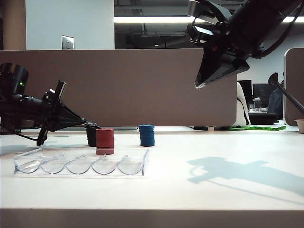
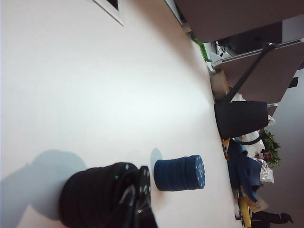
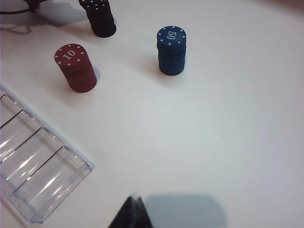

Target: Pick up the chip in the box and place it on the pile of chips with the same color.

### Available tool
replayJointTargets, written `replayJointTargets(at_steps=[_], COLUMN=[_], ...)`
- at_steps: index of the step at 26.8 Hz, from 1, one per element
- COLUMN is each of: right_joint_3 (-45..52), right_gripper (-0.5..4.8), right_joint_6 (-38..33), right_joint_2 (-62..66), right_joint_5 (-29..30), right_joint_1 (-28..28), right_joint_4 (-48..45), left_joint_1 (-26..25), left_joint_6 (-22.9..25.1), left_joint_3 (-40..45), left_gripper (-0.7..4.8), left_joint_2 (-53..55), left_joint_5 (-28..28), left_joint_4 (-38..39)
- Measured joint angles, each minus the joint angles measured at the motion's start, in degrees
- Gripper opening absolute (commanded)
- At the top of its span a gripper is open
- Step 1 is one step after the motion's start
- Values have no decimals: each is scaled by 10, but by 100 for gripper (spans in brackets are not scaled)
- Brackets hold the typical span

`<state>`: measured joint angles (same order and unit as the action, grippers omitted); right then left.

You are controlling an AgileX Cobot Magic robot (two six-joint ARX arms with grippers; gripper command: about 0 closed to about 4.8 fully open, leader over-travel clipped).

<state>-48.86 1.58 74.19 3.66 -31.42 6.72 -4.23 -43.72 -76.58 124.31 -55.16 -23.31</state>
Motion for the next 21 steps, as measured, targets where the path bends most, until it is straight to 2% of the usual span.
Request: replayJointTargets(at_steps=[9, 14, 21], right_joint_3=[0, 0, 0], right_gripper=[-6, -6, -6], right_joint_6=[0, 0, 0], right_joint_2=[0, 0, 0], right_joint_5=[0, 0, 0], right_joint_1=[0, 0, 0], right_joint_4=[0, 0, 0], left_joint_1=[3, 3, 2], left_joint_6=[0, 0, 0], left_joint_3=[0, 0, 0], left_gripper=[1, 58, 58], left_joint_2=[0, 0, 0], left_joint_5=[-2, -2, -2], left_joint_4=[3, 4, 4])
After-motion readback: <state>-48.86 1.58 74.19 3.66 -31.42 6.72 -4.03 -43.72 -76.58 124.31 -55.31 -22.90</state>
